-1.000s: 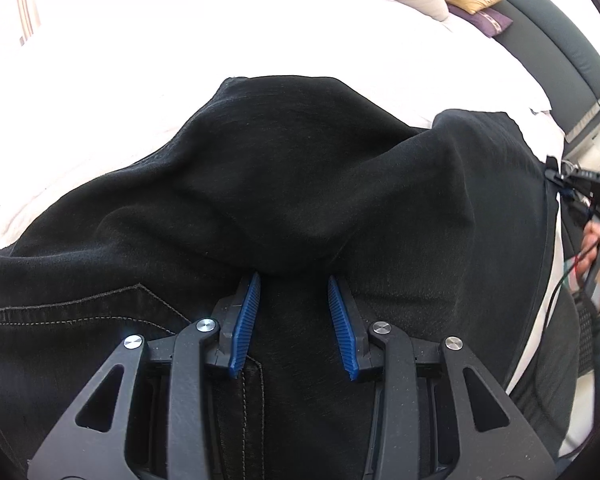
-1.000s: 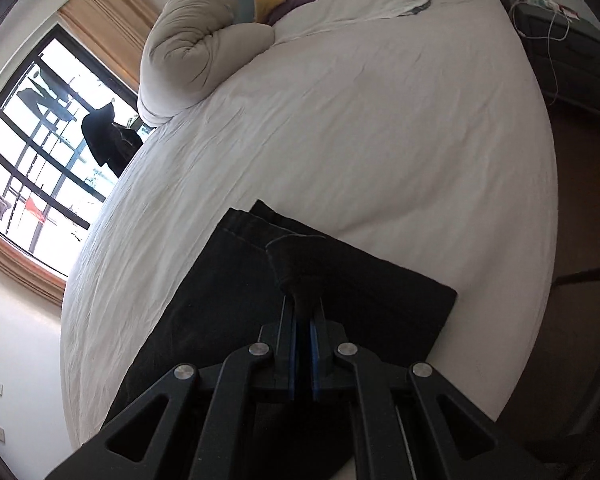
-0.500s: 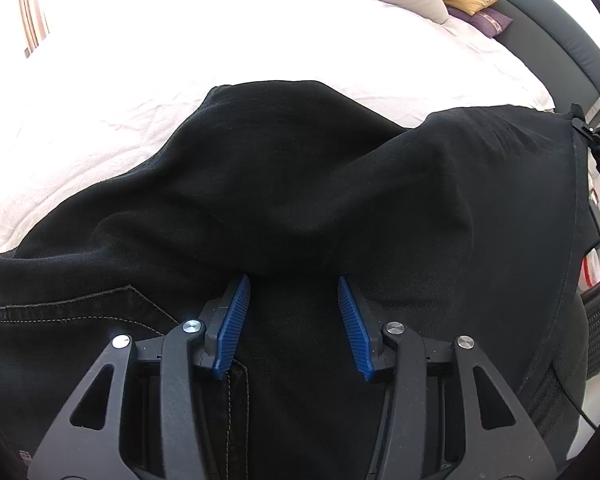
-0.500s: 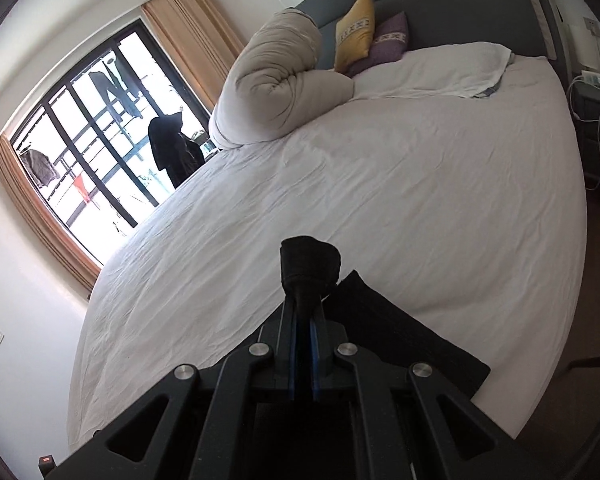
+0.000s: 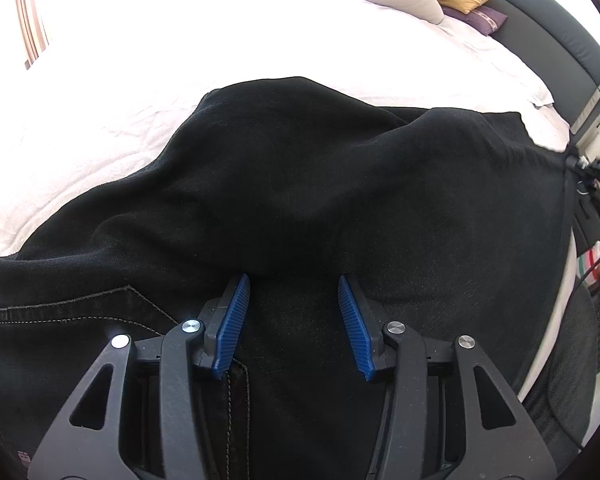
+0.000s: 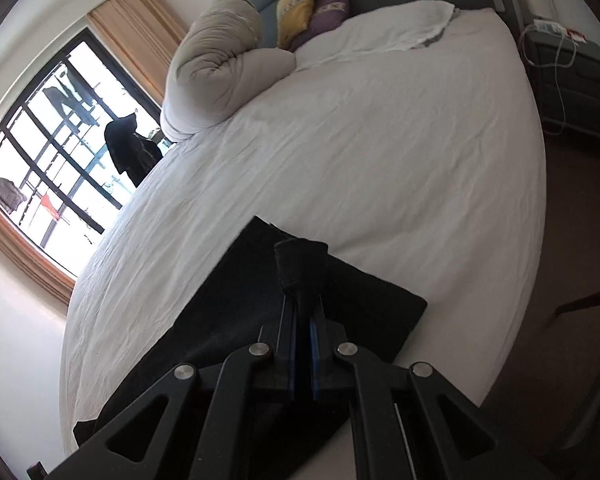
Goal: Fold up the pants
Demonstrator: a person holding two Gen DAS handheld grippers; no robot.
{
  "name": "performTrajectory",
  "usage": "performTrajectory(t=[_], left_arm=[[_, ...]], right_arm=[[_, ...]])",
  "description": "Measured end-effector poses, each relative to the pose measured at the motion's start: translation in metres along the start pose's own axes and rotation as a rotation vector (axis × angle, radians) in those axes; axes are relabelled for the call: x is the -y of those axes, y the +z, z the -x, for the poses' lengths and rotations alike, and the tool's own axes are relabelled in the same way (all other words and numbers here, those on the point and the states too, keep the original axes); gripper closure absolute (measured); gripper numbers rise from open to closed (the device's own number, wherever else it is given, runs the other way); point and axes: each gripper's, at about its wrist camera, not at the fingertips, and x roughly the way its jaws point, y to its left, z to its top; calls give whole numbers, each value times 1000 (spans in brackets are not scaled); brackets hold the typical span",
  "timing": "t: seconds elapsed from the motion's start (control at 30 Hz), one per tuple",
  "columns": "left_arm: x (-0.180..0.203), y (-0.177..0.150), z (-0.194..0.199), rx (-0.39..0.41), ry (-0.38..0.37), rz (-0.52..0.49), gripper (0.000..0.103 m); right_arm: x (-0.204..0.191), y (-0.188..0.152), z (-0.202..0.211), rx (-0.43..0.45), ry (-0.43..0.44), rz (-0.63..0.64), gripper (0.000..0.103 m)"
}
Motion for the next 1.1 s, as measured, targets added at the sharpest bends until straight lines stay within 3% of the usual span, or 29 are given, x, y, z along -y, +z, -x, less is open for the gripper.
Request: performTrajectory(t=[0.13,0.2,0.43,0.5,0.67,0.87,0.93,0.97,1.03,1.1], left_arm=[[5,0,-2,2,2,1,58],[4,0,-4,4,1,1,58],[3,-1,-5,14,6,-1,55],[2,-2,-6,15,4,-1,54],[5,0,-3,11,-61,-10,31],[9,1,-6,12,-75,-28,17],[8,2,-7,14,-79,-33,15],[9,3,-9,14,-78,-37,13],[10,2,-10,17,-73,-53,11],[12,3,-11,20,-69,-64,8]], right_arm=[[16,-4,-23,-90,-68,-44,97],[38,-16,-37,-147,-79,-137,97],[67,-13,-32,-153,-29,-266,99],[68,-16,-35,-160,-33,-245,101],[69,-16,-28,-158,-36,-279,101],[68,-14,-19,-162,-72,-300,101],[68,-10,-12,-146,-103,-320,95],[67,-5,-6,-120,-159,-306,90],[70,3,13,-54,-262,-289,73],[70,13,24,-24,-255,-297,73]])
